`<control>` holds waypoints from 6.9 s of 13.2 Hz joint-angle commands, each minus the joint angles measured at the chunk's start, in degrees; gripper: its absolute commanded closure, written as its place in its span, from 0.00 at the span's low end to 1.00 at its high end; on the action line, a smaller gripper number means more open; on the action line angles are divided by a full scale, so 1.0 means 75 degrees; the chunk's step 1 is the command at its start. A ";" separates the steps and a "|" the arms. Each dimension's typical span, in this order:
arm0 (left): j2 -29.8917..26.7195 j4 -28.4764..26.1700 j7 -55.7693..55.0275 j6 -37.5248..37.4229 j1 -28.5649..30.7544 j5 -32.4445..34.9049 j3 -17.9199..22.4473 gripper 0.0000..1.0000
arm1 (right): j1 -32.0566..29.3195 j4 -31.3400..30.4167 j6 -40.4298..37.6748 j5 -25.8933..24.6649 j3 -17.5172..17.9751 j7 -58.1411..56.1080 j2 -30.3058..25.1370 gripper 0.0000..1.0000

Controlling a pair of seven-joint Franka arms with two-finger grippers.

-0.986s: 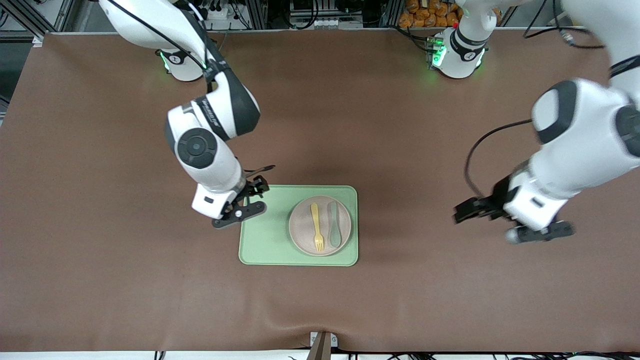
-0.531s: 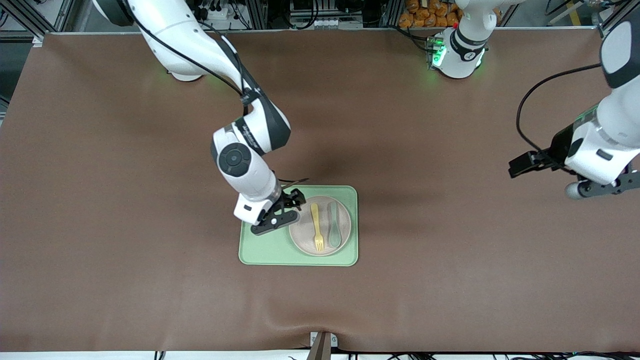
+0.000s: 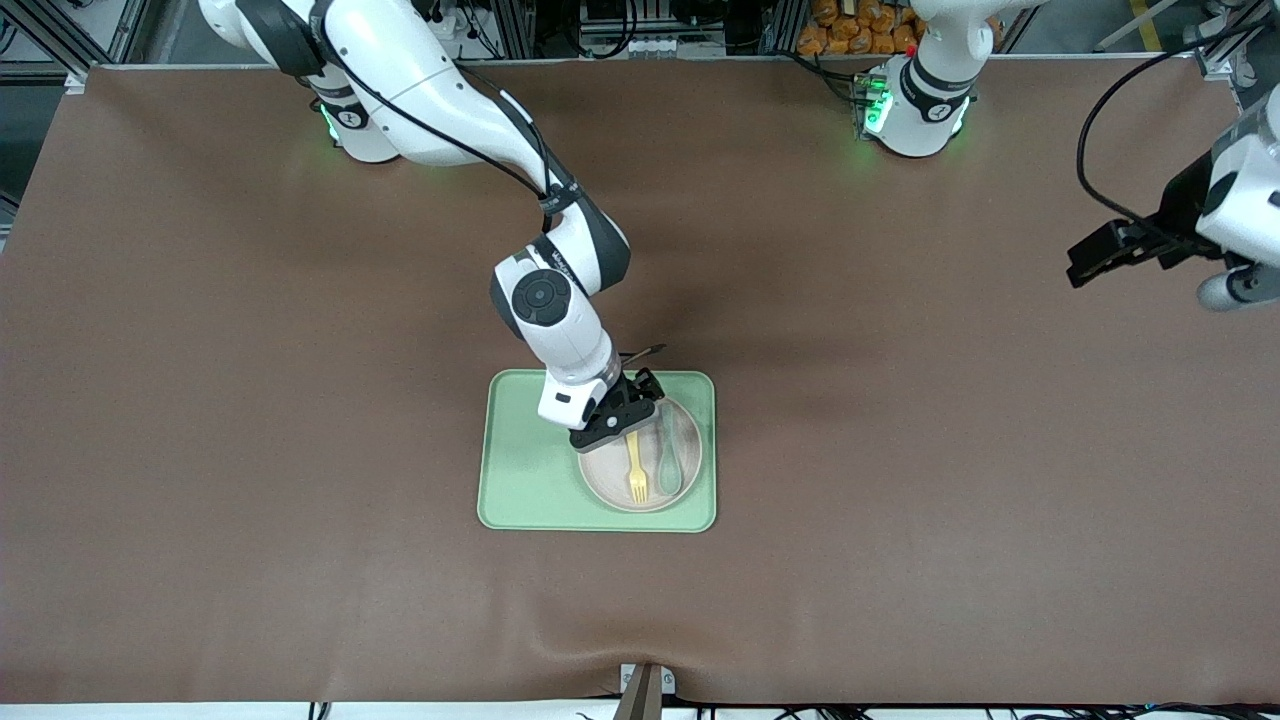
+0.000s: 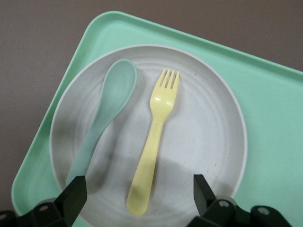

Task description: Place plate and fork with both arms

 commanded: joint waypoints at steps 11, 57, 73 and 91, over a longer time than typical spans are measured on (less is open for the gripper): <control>-0.0432 -0.0220 0.0243 -0.0158 -0.1315 0.0032 0.1511 0.00 | -0.0032 0.0220 0.0555 0.0156 -0.0068 -0.0186 0.0434 0.00; -0.0397 0.0037 0.0242 -0.0193 -0.1279 0.0032 0.1523 0.00 | -0.1075 -0.2873 0.0861 0.0179 -0.0138 0.2404 -0.1406 1.00; -0.0397 0.0026 0.0219 -0.0193 -0.1268 -0.0015 0.1523 0.00 | -0.1612 -0.2791 -0.0061 0.0097 -0.0150 0.2228 -0.2258 0.00; -0.0397 -0.0092 0.0723 -0.0451 -0.1291 -0.0296 0.1289 0.00 | -0.4577 -0.0626 -0.7490 -0.1626 -0.0338 -0.1042 -0.5624 0.00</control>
